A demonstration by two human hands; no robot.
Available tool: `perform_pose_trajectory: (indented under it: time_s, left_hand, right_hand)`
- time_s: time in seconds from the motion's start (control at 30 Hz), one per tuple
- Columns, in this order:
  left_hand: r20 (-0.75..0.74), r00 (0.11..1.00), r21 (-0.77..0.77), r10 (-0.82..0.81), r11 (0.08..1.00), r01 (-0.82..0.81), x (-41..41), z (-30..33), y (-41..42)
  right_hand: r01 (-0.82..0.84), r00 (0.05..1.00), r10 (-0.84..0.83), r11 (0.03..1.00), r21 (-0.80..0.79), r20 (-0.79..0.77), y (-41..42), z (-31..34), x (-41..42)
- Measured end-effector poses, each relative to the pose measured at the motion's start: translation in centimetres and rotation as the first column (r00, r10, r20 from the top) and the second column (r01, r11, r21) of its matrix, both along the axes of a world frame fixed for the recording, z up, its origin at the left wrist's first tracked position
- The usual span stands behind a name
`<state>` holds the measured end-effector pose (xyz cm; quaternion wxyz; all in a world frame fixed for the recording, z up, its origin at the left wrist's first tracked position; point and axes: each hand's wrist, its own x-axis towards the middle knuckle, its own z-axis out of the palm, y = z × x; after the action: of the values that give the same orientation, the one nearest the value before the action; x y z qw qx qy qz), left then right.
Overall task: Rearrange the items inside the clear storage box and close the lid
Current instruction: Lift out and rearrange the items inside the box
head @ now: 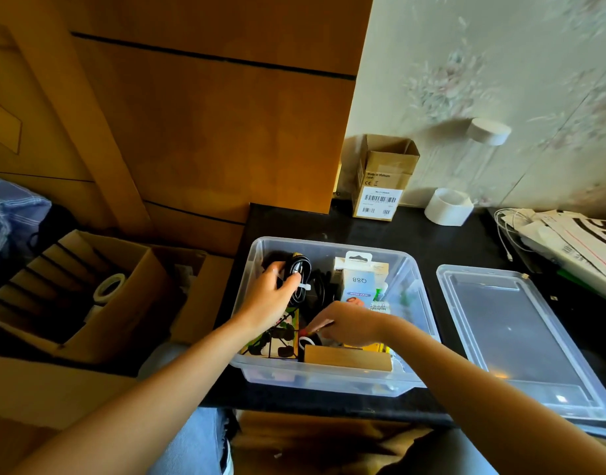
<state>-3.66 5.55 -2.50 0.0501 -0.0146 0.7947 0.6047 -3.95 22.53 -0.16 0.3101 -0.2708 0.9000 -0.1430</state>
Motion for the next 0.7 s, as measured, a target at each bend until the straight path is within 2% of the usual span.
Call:
perform_pose_trajectory:
  time_s: [0.1, 0.17, 0.23, 0.3, 0.37, 0.5, 0.57, 0.7]
  left_hand:
    - [0.012, 0.999, 0.032, 0.034, 0.999, -0.034, -0.2, 0.0, 0.1]
    - [0.014, 0.998, 0.056, 0.053, 0.997, -0.054, -0.4, 0.0, 0.1]
    - [0.008, 0.999, 0.065, 0.052, 0.997, -0.052, -0.3, 0.0, 0.1]
    - [-0.002, 0.999, 0.070, 0.042, 0.997, -0.042, -0.2, -0.1, 0.1]
    - [-0.005, 0.999, 0.078, 0.039, 0.996, -0.039, -0.1, -0.2, 0.1]
    - [0.001, 0.999, 0.099, 0.054, 0.994, -0.054, 0.0, -0.1, 0.0]
    - [0.005, 0.998, 0.121, 0.057, 0.991, -0.057, 0.1, 0.1, 0.1]
    - [0.008, 0.998, 0.127, 0.059, 0.990, -0.059, 0.3, 0.2, 0.1]
  right_hand:
    - [-0.093, 0.995, 0.078, 0.962, 0.256, 0.066, -2.3, -0.7, -0.4]
    - [-0.086, 0.993, 0.113, 0.889, 0.450, -0.032, -3.3, -0.4, -0.4]
    - [-0.078, 0.977, 0.172, 0.841, 0.536, -0.129, -3.7, 0.1, -0.5]
    - [-0.070, 0.965, 0.191, 0.844, 0.531, -0.178, -3.5, 0.5, -0.7]
    - [-0.045, 0.973, 0.140, 0.895, 0.443, -0.183, -3.0, 0.9, -1.0]
    - [-0.049, 0.997, 0.064, 0.965, 0.257, -0.048, -2.9, 0.3, -0.7]
    - [-0.060, 0.997, 0.070, 0.956, 0.287, -0.023, -3.1, -0.9, -0.9]
    - [-0.188, 0.982, 0.166, 0.882, 0.432, 0.087, -4.0, -2.6, -1.8]
